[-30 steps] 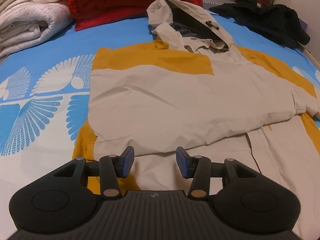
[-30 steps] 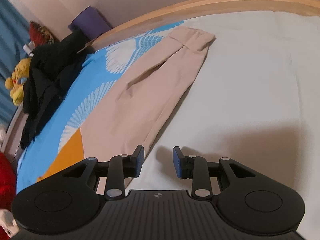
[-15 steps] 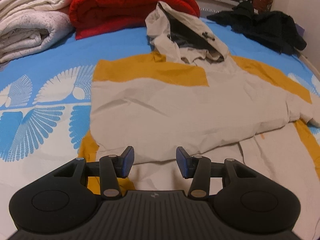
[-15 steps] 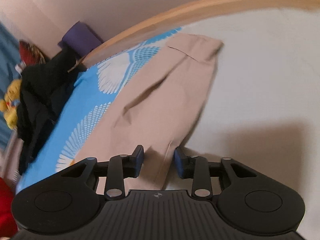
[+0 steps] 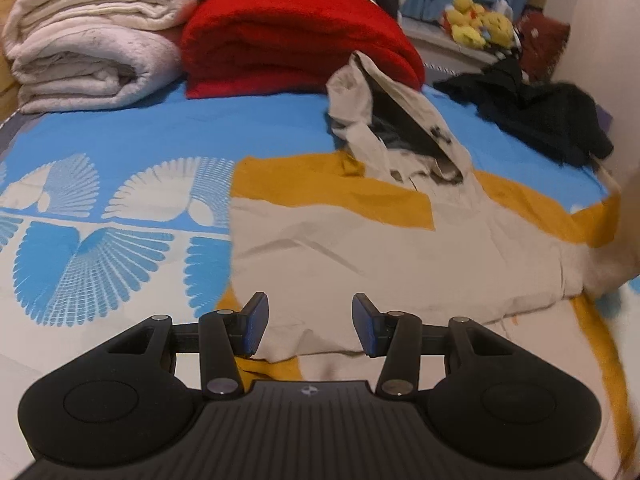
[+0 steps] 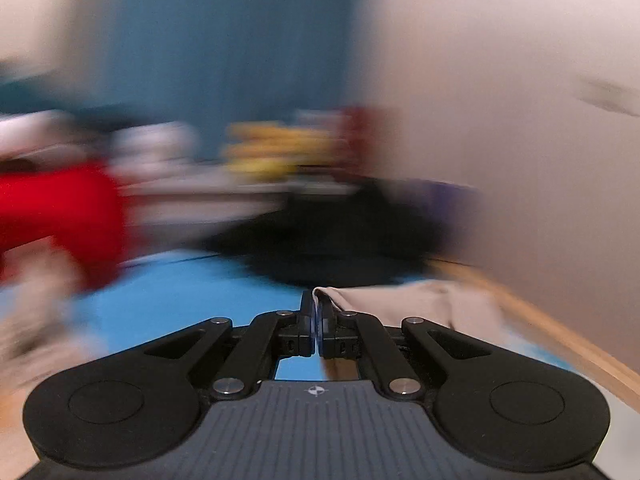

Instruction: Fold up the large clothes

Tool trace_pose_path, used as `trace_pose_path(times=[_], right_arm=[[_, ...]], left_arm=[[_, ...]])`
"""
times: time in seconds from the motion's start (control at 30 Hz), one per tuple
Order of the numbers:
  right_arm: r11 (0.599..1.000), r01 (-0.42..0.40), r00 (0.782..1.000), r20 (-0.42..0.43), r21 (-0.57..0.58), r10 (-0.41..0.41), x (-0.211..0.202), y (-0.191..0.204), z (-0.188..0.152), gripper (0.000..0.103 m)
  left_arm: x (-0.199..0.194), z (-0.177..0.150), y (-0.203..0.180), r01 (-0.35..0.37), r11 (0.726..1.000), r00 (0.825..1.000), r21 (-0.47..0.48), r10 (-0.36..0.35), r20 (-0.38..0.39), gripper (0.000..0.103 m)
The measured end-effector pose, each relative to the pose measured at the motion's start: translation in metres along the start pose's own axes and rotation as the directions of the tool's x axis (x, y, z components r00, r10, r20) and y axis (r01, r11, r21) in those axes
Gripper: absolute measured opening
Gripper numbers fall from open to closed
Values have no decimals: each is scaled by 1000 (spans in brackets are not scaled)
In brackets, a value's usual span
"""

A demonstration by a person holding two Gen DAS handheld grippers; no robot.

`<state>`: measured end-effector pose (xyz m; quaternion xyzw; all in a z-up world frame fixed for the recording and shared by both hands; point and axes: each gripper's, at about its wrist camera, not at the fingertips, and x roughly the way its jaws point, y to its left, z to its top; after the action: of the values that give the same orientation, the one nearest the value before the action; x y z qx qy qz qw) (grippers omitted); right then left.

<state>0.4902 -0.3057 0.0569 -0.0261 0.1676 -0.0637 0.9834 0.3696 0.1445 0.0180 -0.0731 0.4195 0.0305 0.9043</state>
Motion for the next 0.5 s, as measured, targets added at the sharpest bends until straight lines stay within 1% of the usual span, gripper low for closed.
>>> trace_pose_path(times=[0.03, 0.07, 0.1, 0.13, 0.17, 0.2, 0.23, 0.27, 0.3, 0.37, 0.4, 0.43, 0.47, 0.5], right_arm=[[992, -125, 992, -38, -27, 124, -12, 28, -1, 1], [968, -249, 964, -99, -32, 245, -24, 56, -4, 1], [937, -349, 924, -173, -15, 342, -34, 79, -11, 1], [901, -433, 871, -250, 20, 424, -43, 102, -21, 1], [874, -483, 828, -298, 50, 475, -53, 118, -32, 1], [855, -512, 795, -334, 82, 507, -62, 131, -43, 6], [844, -523, 764, -373, 119, 526, -70, 142, -53, 8], [842, -520, 746, -404, 144, 530, -78, 149, -61, 13], [846, -508, 741, -418, 162, 525, -88, 152, -67, 15], [858, -477, 757, -407, 190, 511, -107, 151, -70, 21], [869, -451, 776, -391, 204, 494, -114, 150, -70, 24], [886, -403, 807, -369, 228, 462, -119, 146, -71, 27], [896, -360, 826, -359, 261, 436, -123, 141, -74, 31], [901, -316, 838, -357, 298, 412, -124, 135, -76, 31]], left_arm=[[-5, 2, 3, 6, 1000, 1000, -8, -6, 9, 51], [-10, 3, 6, 12, 1000, 1000, -13, -12, 18, 51], [-14, 4, 9, 16, 1000, 1000, -17, -16, 24, 51], [-17, 4, 12, 19, 1000, 999, -23, -18, 28, 51], [-20, 5, 15, 23, 999, 999, -31, -22, 30, 51], [-23, 5, 19, 25, 999, 999, -42, -24, 30, 51], [-24, 5, 22, 25, 998, 999, -49, -24, 31, 51], [-26, 6, 25, 24, 998, 999, -55, -22, 32, 51], [-27, 6, 27, 23, 998, 999, -58, -21, 32, 51], [-28, 6, 31, 18, 998, 999, -63, -16, 34, 52], [-28, 6, 34, 15, 998, 999, -67, -13, 35, 52], [-28, 6, 35, 11, 997, 999, -70, -9, 33, 52], [-27, 6, 37, 7, 997, 1000, -75, -5, 30, 52], [-26, 6, 39, 5, 997, 1000, -82, -3, 29, 52]])
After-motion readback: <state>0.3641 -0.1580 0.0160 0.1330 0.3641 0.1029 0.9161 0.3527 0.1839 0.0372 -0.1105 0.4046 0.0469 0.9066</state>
